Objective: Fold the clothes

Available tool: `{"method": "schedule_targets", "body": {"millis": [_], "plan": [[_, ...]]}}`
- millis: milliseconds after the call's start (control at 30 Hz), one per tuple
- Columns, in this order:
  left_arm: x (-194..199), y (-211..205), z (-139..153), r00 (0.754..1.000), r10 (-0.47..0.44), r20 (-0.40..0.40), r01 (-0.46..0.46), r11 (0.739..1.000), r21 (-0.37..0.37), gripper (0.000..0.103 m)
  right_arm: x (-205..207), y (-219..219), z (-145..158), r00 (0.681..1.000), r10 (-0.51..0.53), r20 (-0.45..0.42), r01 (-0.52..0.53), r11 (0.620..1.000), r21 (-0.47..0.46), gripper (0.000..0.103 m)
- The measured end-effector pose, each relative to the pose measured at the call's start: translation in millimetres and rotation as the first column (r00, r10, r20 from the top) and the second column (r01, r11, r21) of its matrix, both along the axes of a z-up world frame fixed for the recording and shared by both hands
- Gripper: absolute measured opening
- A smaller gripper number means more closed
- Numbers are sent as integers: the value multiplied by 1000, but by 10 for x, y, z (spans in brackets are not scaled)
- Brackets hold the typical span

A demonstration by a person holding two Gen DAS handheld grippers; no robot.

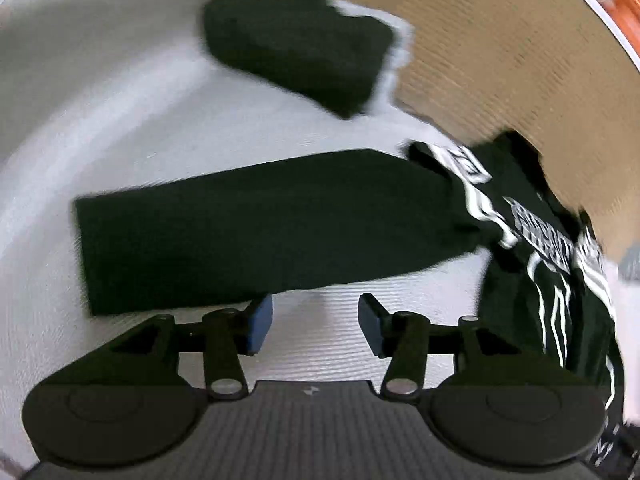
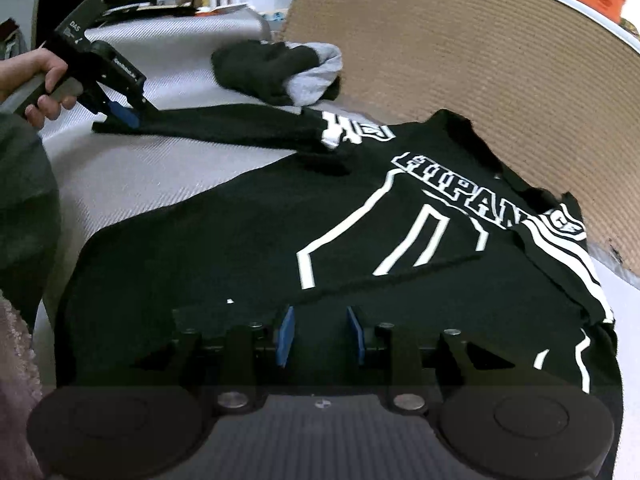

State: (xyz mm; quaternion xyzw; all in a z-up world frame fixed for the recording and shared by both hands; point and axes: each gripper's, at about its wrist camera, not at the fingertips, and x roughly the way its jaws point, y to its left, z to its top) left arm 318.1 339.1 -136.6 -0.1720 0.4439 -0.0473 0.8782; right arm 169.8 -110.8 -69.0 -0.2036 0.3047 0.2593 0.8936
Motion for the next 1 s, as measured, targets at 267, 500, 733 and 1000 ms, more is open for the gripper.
{"method": "schedule_targets", "body": {"millis": [267, 500, 733, 1000], "plan": [[-143, 613, -185, 990, 143, -4, -142, 985, -99, 57, 37, 134, -113, 1000, 19, -25, -19, 999, -38, 33], [-77, 823, -323, 959, 285, -2, -273, 916, -293, 57, 47, 213, -148, 999, 15, -32, -17, 999, -50, 33], [-23, 896, -397, 935, 353, -2, -330, 871, -364, 51, 59, 240, -159, 999, 20, -34, -22, 998, -57, 33], [37, 918, -384, 902, 431, -9, -406, 842, -355, 48, 99, 272, -159, 999, 16, -34, -18, 998, -59, 34]]}}
